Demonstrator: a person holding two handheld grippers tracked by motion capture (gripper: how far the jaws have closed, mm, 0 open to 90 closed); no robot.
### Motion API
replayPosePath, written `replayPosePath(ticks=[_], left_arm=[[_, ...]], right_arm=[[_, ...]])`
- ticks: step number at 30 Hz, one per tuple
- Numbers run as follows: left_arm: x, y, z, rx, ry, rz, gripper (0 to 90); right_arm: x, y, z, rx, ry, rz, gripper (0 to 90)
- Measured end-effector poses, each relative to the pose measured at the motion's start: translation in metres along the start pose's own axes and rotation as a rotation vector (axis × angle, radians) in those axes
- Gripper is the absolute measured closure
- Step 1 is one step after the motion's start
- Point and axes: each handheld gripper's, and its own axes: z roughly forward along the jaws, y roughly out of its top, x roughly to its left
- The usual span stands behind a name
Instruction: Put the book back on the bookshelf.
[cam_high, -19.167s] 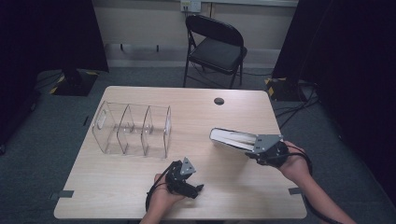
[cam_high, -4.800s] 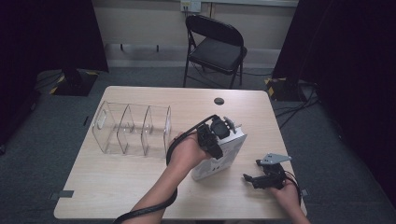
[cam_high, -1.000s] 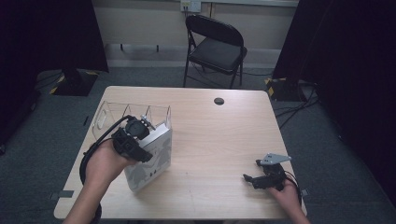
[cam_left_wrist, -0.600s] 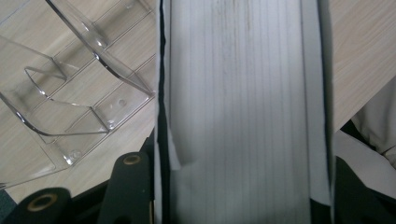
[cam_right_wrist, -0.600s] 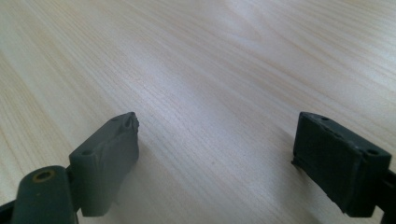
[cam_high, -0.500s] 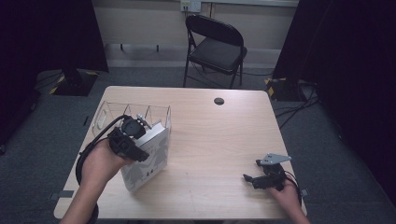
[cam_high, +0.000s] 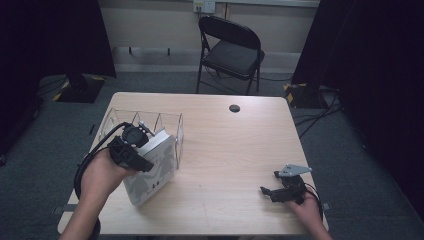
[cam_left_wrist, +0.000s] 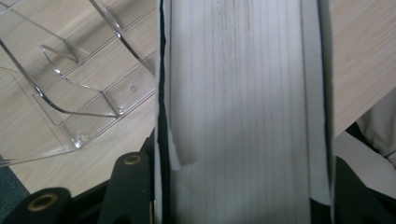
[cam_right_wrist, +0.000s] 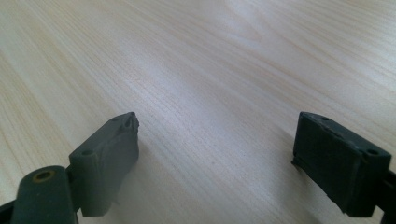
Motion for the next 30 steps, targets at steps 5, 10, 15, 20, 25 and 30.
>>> replayPosePath(ticks=[5, 10, 15, 20, 25, 30], left_arm=[[0.003, -0.001, 0.003, -0.004, 0.003, -0.031, 53.2], [0.007, -0.001, 0.005, -0.012, 0.015, -0.053, 53.2], [0.012, 0.002, 0.005, -0.003, 0.004, -0.07, 53.2], [0.016, 0.004, 0.007, -0.008, -0.004, -0.085, 53.2], [0.018, 0.006, 0.007, -0.006, -0.001, -0.092, 53.2], [0.021, 0.009, 0.007, -0.008, -0.003, -0.099, 53.2]], right_arm=[[0.0, 0.0, 0.0, 0.0, 0.0, 0.0, 13.5], [0.0, 0.0, 0.0, 0.0, 0.0, 0.0, 13.5], [0.0, 0.0, 0.0, 0.0, -0.001, -0.001, 13.5], [0.0, 0.0, 0.0, 0.0, 0.001, -0.001, 13.5], [0.0, 0.0, 0.0, 0.0, 0.0, -0.001, 13.5], [0.0, 0.0, 0.0, 0.0, 0.001, -0.001, 13.5]])
